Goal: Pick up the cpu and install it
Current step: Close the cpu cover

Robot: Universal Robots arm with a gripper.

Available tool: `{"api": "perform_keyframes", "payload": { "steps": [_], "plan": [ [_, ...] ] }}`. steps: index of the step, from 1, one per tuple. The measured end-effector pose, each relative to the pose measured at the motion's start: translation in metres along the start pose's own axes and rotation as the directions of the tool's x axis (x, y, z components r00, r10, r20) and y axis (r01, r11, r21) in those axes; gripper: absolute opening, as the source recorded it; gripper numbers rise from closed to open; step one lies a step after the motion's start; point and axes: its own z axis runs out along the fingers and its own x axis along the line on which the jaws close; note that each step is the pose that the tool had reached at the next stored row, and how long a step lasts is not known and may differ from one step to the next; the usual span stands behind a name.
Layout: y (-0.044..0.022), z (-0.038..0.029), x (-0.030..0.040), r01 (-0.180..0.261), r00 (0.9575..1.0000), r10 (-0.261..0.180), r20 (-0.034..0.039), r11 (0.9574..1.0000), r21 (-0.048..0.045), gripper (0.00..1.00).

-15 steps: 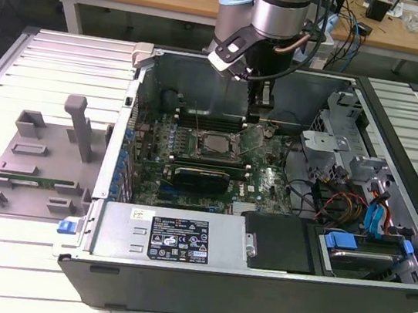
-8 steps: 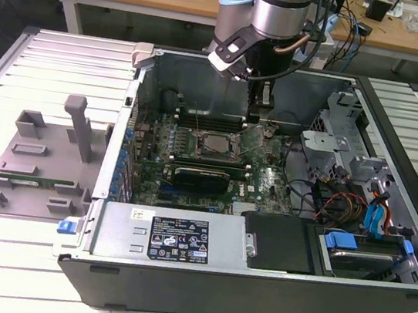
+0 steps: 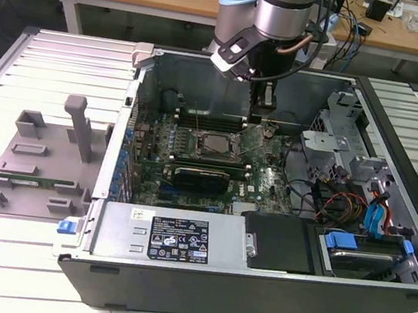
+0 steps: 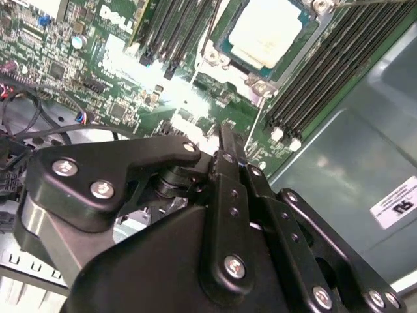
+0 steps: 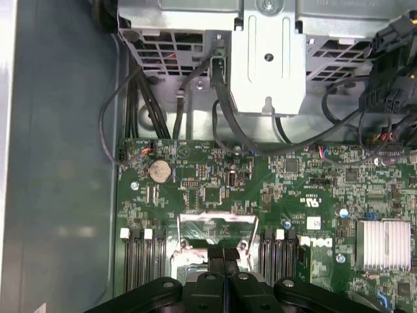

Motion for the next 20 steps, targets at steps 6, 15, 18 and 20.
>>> {"api": "perform_keyframes", "payload": {
  "steps": [6, 15, 18, 20],
  "plan": [
    [0.0121, 0.0021, -0.0002, 0.0, 1.0, 0.0, 0.0002, 1.0, 0.0001, 0.11],
    [0.0372, 0.0173, -0.0003, 0.0, 1.0, 0.0, 0.0019, 1.0, 0.0015, 0.11],
    [0.0421, 0.0233, -0.0003, 0.0, 1.0, 0.0, 0.0024, 1.0, 0.0026, 0.11],
    [0.0425, 0.0284, -0.0001, 0.0, 1.0, 0.0, 0.0035, 1.0, 0.003, 0.11]
  ]
}}
